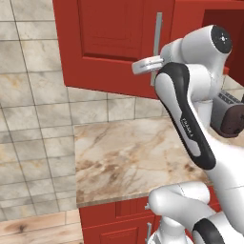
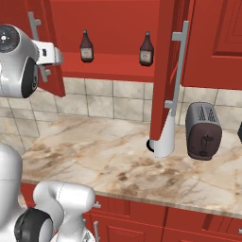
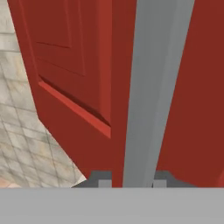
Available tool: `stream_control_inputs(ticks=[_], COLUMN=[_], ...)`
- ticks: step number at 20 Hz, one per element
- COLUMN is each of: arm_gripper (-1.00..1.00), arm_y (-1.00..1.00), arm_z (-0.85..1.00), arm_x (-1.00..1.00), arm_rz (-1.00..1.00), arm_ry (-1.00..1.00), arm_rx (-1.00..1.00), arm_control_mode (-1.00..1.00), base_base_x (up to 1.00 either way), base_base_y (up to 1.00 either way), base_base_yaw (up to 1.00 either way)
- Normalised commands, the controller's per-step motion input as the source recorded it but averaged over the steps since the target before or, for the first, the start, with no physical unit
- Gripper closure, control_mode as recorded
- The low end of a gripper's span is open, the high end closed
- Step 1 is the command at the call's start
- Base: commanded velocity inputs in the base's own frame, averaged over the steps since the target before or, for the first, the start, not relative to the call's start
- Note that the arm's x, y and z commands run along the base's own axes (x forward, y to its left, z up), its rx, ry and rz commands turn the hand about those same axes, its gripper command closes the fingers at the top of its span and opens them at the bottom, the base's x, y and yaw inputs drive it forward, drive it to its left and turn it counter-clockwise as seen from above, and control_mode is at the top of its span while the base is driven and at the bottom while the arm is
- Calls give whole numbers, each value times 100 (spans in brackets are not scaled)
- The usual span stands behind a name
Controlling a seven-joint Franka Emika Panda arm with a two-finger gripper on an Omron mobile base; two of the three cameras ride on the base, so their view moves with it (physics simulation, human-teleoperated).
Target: Move the ketchup and ketchup from the cabinet to the dining counter.
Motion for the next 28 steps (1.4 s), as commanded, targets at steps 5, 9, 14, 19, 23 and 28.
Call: stream_control_inputs(ticks=[5,9,14,19,23,28], arm_gripper=[100,100,100,100,100,100], arm_y=[52,56,61,65,65,63], arm_z=[0,0,0,-1,-6,-16], arm_x=[-50,-45,-43,-37,-27,-12], arm_rz=[0,0,0,0,0,0], arm_ry=[0,0,0,0,0,0], arm_rx=[0,0,0,0,0,0], arm_control_mode=[-100,-100,-100,-100,-100,-100], base_base_x=[0,0,0,0,0,0], base_base_y=[0,0,0,0,0,0], base_base_yaw=[0,0,0,0,0,0])
